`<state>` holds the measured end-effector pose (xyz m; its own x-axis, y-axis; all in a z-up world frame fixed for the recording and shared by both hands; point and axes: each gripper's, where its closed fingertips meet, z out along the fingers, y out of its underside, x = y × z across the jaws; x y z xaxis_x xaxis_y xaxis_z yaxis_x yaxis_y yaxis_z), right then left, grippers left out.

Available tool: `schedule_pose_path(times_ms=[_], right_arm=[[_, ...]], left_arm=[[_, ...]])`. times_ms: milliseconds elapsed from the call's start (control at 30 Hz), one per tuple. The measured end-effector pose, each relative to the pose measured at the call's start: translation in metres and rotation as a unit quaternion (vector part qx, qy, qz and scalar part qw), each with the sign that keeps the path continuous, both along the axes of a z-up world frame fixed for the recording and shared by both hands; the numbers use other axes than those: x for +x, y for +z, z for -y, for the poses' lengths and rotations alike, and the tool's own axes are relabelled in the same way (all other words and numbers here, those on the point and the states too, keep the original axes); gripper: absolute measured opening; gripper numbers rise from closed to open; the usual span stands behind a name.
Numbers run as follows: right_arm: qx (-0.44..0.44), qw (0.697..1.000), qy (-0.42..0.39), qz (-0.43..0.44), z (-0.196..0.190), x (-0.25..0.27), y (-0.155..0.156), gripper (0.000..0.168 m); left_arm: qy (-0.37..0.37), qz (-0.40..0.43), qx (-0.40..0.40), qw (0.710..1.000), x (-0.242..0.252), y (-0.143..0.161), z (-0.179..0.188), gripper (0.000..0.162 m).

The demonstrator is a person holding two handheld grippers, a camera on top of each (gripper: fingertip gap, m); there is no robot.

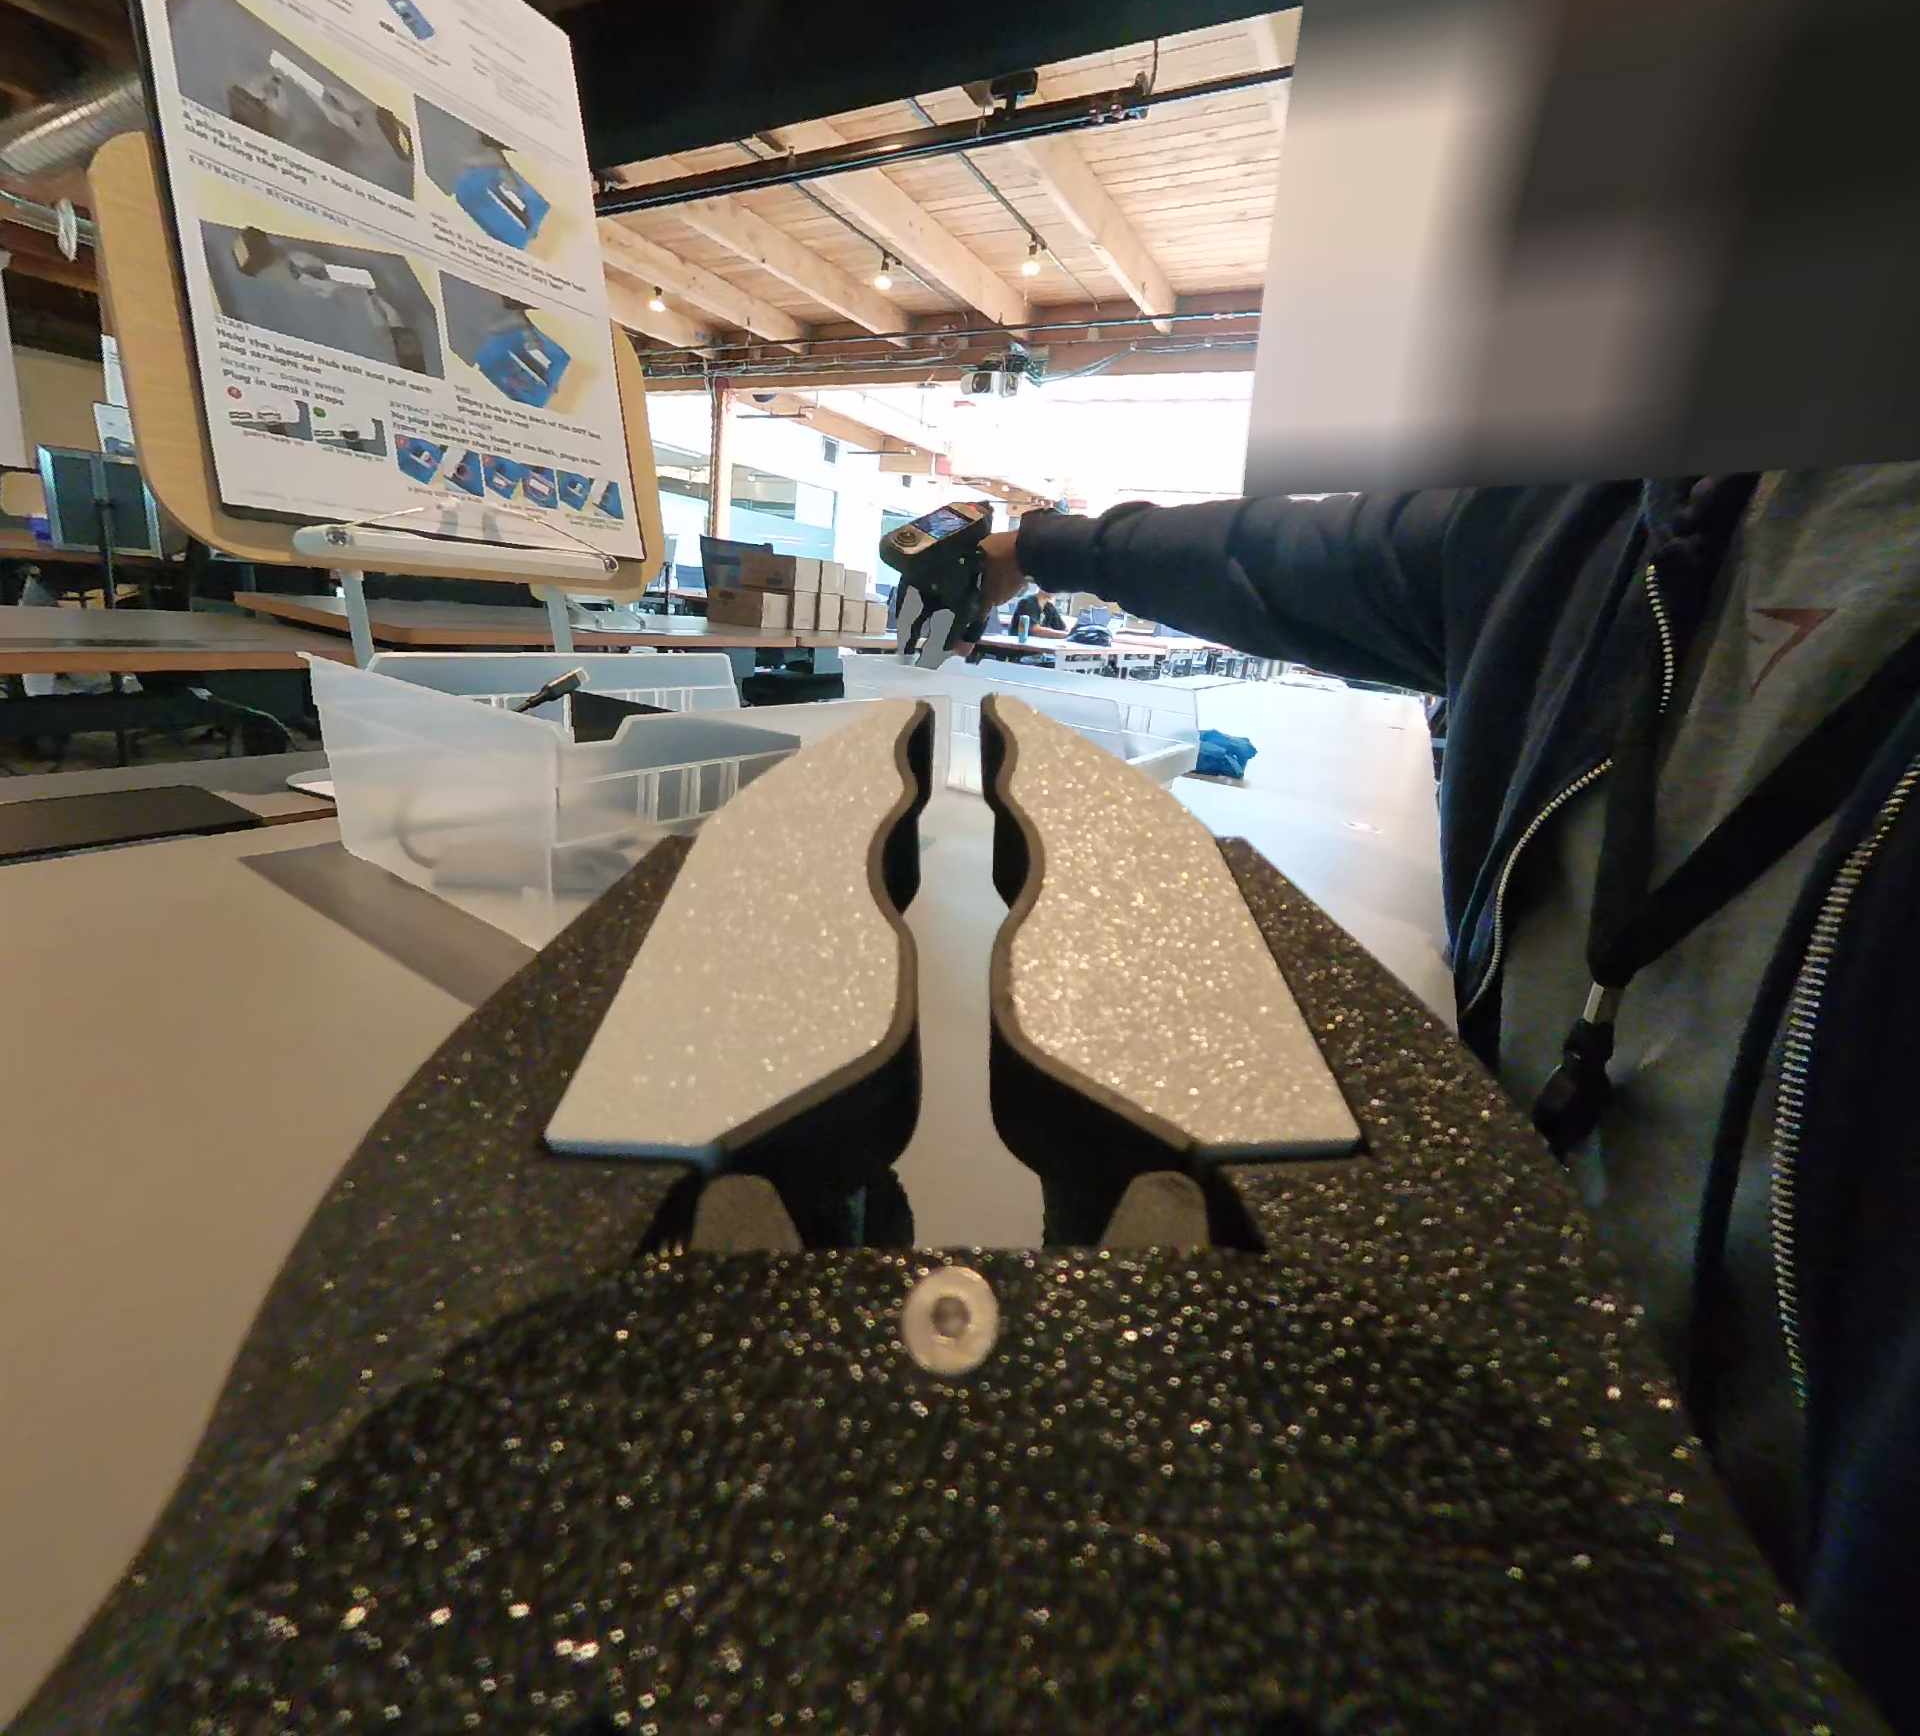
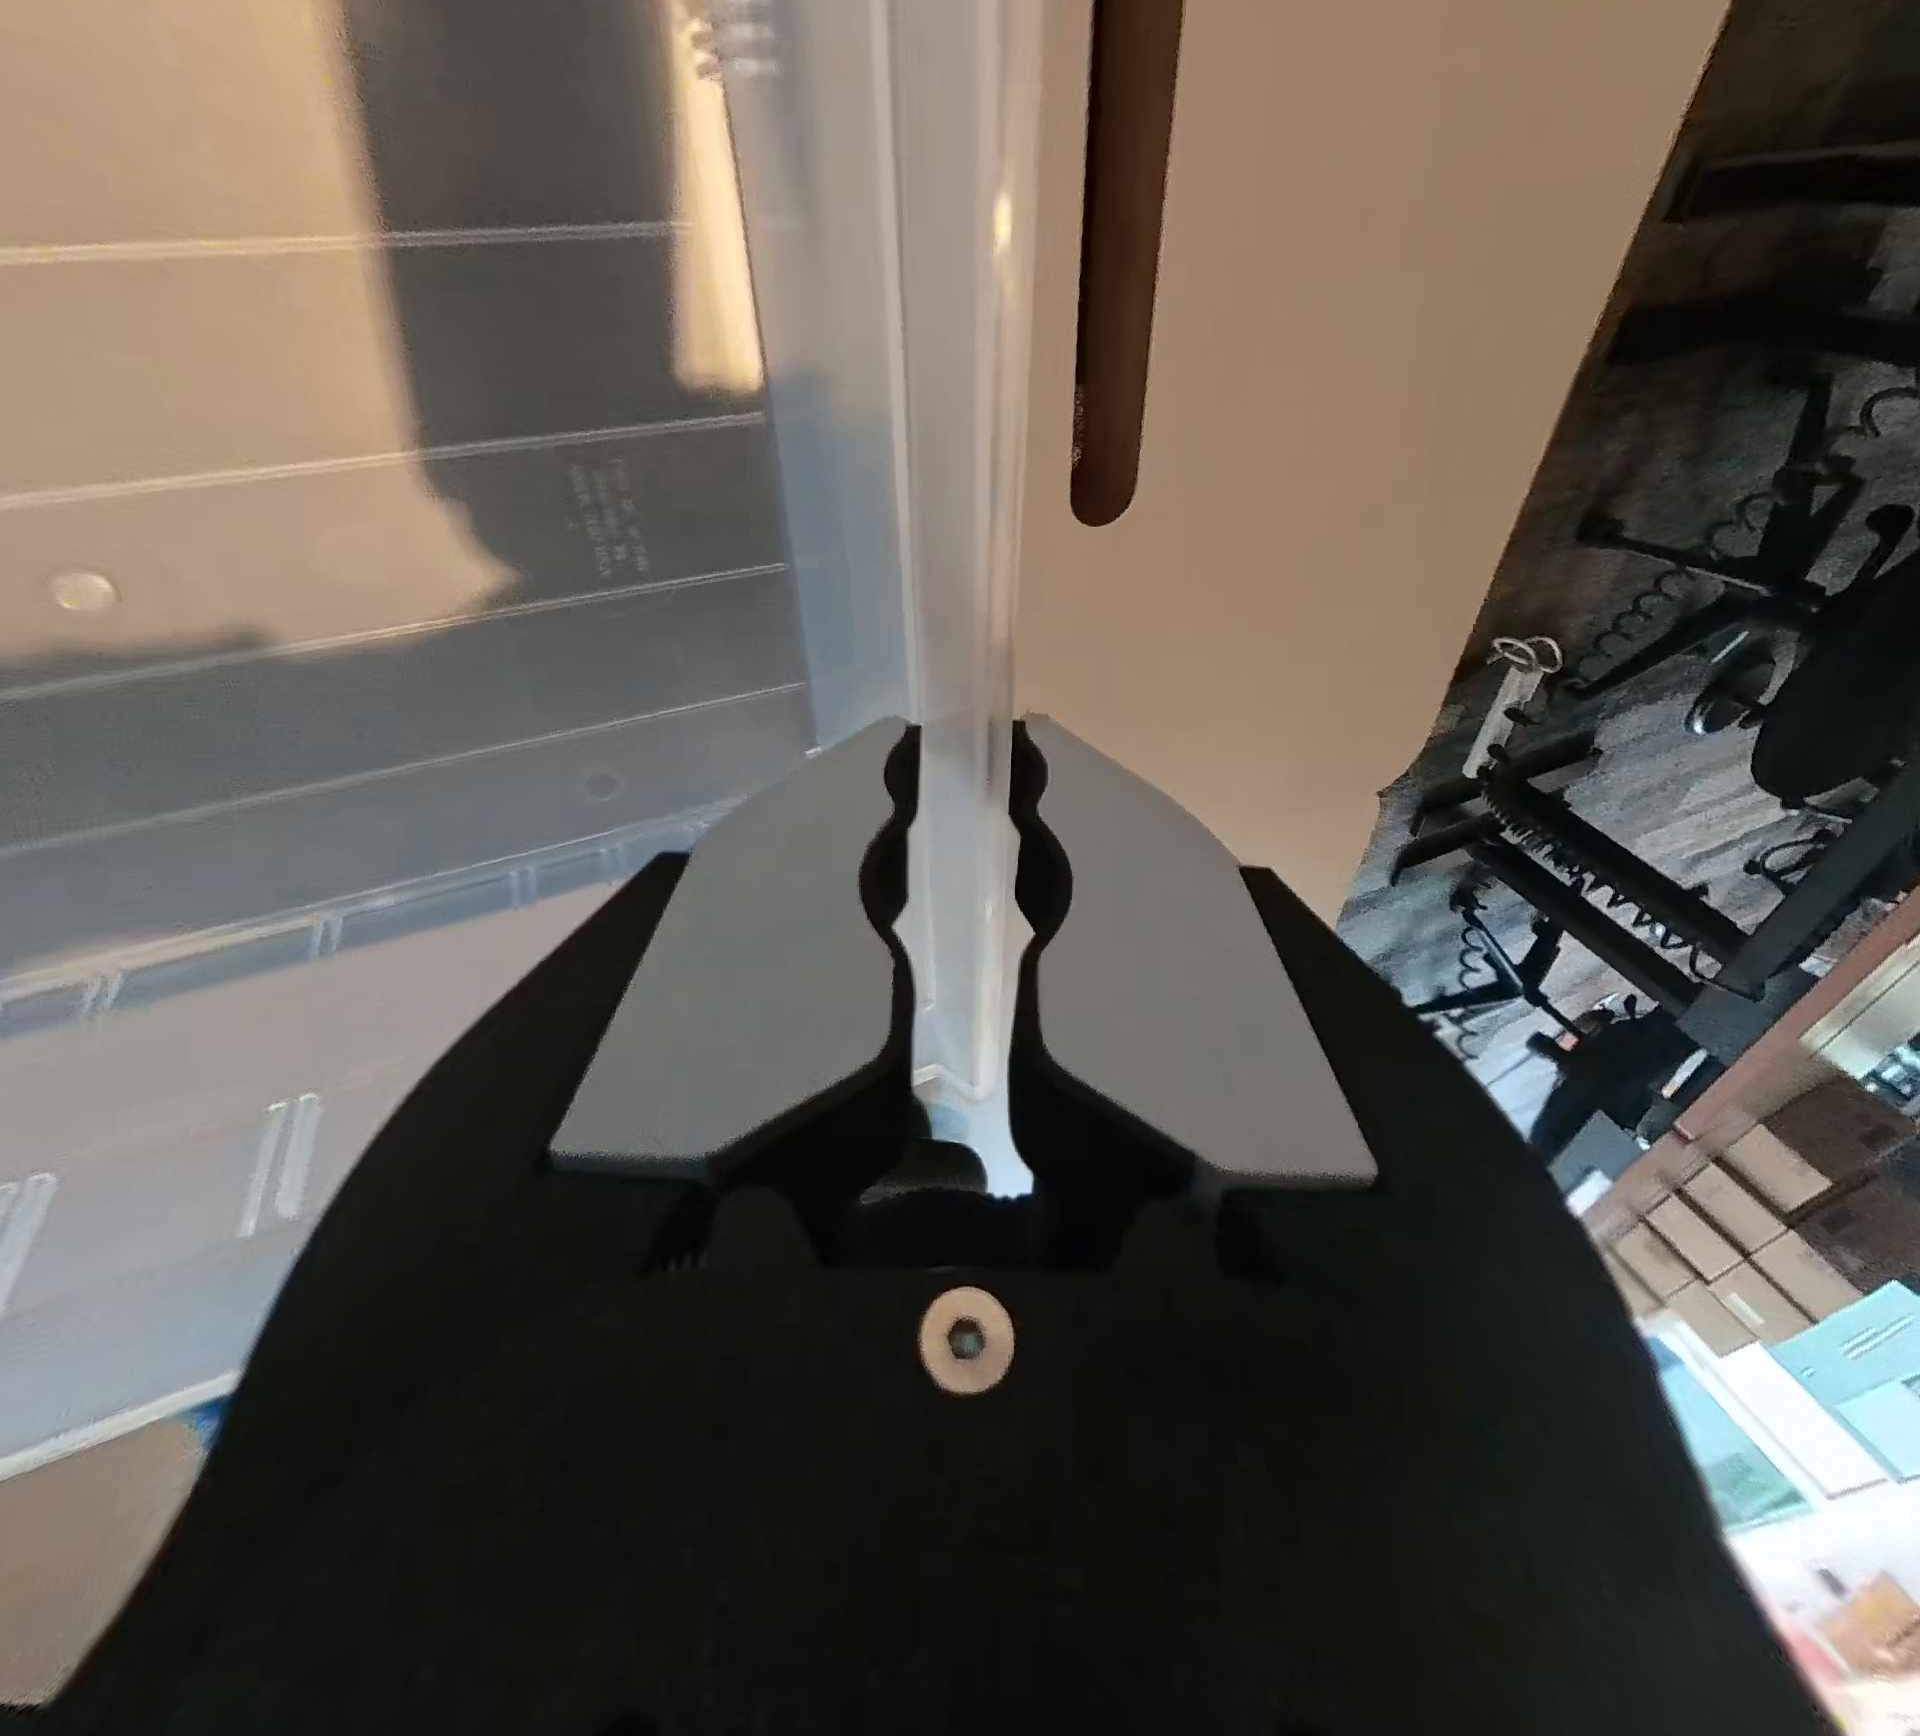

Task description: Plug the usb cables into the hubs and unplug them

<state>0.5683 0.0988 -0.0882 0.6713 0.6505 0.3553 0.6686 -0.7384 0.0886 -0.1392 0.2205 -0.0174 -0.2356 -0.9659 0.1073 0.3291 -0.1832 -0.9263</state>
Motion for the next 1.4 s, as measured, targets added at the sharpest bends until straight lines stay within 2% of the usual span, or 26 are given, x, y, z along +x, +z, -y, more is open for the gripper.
schedule_pose_path(times_ms=[67, 167, 267, 333, 433, 533, 600, 667, 733, 833, 933, 1033, 1133, 1400], right_arm=[[0.023, 1.000, -0.010, 0.008, -0.001, 0.002, 0.003, 0.018], [0.088, 0.995, -0.042, 0.038, 0.002, 0.009, 0.017, 0.032], [0.168, 0.979, -0.101, 0.061, 0.022, 0.009, 0.043, 0.040], [0.232, 0.962, -0.136, 0.056, 0.037, -0.012, 0.066, 0.041], [0.336, 0.930, -0.148, -0.025, 0.049, -0.094, 0.106, 0.035], [0.382, 0.899, -0.131, -0.168, 0.057, -0.220, 0.128, 0.027], [0.370, 0.897, -0.099, -0.222, 0.066, -0.300, 0.121, 0.024], [0.344, 0.907, -0.062, -0.234, 0.075, -0.363, 0.097, 0.024], [0.326, 0.911, -0.033, -0.249, 0.080, -0.411, 0.068, 0.023], [0.307, 0.900, -0.020, -0.310, 0.087, -0.462, 0.031, 0.020], [0.295, 0.895, -0.044, -0.331, 0.091, -0.472, 0.002, 0.020], [0.286, 0.892, -0.069, -0.342, 0.095, -0.468, -0.014, 0.020], [0.278, 0.897, -0.078, -0.335, 0.097, -0.461, -0.022, 0.020], [0.274, 0.903, -0.071, -0.322, 0.090, -0.458, -0.027, 0.020]], left_arm=[[0.001, 0.002, 0.001, 1.000, -0.001, 0.000, 0.000, 0.008], [0.007, -0.005, -0.006, 1.000, 0.001, -0.001, -0.003, 0.012], [0.019, -0.043, -0.017, 0.999, 0.013, -0.006, -0.009, 0.017], [0.024, -0.084, -0.021, 0.996, 0.026, -0.007, -0.014, 0.023], [0.044, -0.123, -0.048, 0.990, 0.052, 0.010, -0.036, 0.026], [0.076, -0.193, -0.081, 0.975, 0.089, 0.028, -0.076, 0.026], [0.090, -0.250, -0.055, 0.962, 0.124, 0.034, -0.101, 0.029], [0.090, -0.326, -0.043, 0.940, 0.163, 0.027, -0.121, 0.030], [0.082, -0.401, -0.031, 0.912, 0.198, 0.013, -0.134, 0.031], [0.103, -0.479, -0.008, 0.872, 0.231, -0.007, -0.154, 0.032], [0.113, -0.540, 0.025, 0.834, 0.246, -0.027, -0.161, 0.041], [0.107, -0.589, 0.035, 0.801, 0.254, -0.047, -0.162, 0.053], [0.092, -0.626, 0.040, 0.774, 0.256, -0.064, -0.161, 0.047], [0.094, -0.639, 0.032, 0.762, 0.249, -0.065, -0.174, 0.014]])
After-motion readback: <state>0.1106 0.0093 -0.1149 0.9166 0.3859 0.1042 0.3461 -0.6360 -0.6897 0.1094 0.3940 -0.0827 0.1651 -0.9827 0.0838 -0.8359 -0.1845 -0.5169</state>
